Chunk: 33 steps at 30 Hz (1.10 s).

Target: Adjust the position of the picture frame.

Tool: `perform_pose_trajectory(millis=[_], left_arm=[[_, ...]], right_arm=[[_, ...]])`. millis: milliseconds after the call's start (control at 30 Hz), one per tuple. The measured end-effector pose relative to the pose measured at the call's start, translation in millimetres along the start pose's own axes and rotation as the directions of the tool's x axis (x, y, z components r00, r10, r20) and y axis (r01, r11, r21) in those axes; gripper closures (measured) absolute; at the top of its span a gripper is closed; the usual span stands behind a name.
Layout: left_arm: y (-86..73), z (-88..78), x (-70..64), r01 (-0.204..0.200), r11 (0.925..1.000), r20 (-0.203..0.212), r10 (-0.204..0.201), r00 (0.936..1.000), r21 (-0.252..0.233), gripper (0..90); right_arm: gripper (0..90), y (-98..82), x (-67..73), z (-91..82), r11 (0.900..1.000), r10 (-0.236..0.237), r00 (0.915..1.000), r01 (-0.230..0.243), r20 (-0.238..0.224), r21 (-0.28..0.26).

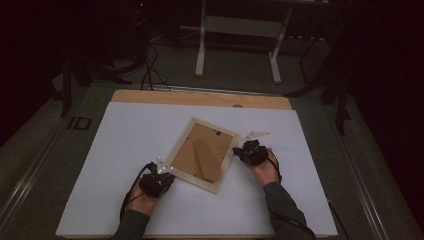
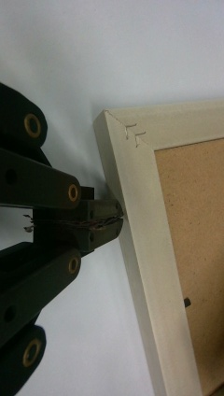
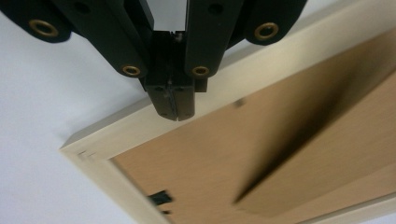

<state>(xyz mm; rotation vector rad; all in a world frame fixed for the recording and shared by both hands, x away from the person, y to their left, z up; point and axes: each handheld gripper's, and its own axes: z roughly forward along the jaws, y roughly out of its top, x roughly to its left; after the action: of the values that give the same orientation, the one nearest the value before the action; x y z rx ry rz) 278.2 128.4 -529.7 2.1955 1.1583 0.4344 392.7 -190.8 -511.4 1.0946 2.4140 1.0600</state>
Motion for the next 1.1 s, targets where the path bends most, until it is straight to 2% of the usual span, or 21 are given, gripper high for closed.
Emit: perform_pose_trajectory(millis=[233, 467, 567, 633, 800, 900, 1033, 1100], left_arm=[[3.3, 5.7, 1.1, -0.007, 0.9997, -0.021, 0.006, 0.9997, -0.024, 89.9], [4.1, 7.4, -0.8, 0.001, 0.9994, -0.009, -0.002, 1.0000, -0.035, 89.9], [5.1, 8.3, -4.6, -0.015, 0.9993, 0.001, 0.015, 0.9999, -0.035, 89.9], [6.4, 9.5, -10.8, -0.039, 0.9985, 0.002, 0.039, 0.9992, -0.038, 89.9], [9.1, 12.0, -20.5, -0.071, 0.9967, -0.001, 0.071, 0.9975, -0.039, 89.9], [9.2, 12.9, -18.7, -0.057, 0.9973, 0.006, 0.057, 0.9983, -0.046, 89.8], [9.7, 13.7, -19.0, -0.061, 0.9969, -0.007, 0.061, 0.9981, -0.049, 89.8], [10.1, 14.0, -19.2, -0.062, 0.9969, -0.009, 0.061, 0.9981, -0.049, 89.8]], right_arm=[[90.0, 17.9, -7.5, 21.5, 0.999, 0.039, 0.9987, -0.040, 0.033, 0.019], [90.0, 25.7, -9.8, 28.1, 0.998, 0.061, 0.9969, -0.063, 0.049, 0.033], [90.0, 28.1, -10.2, 29.6, 0.998, 0.050, 0.9971, -0.053, 0.057, 0.046], [90.0, 29.9, -9.1, 30.9, 0.998, 0.034, 0.9972, -0.038, 0.067, 0.058], [90.0, 35.4, 1.6, 35.1, 0.990, -0.068, 0.9911, 0.053, 0.114, 0.129], [90.0, 34.5, 2.8, 33.1, 0.990, -0.058, 0.9932, 0.045, 0.100, 0.136], [90.0, 26.8, 3.4, 25.6, 0.991, -0.051, 0.9954, 0.040, 0.081, 0.130], [90.0, 22.1, 2.3, 21.5, 0.993, -0.022, 0.9973, 0.014, 0.070, 0.120]])
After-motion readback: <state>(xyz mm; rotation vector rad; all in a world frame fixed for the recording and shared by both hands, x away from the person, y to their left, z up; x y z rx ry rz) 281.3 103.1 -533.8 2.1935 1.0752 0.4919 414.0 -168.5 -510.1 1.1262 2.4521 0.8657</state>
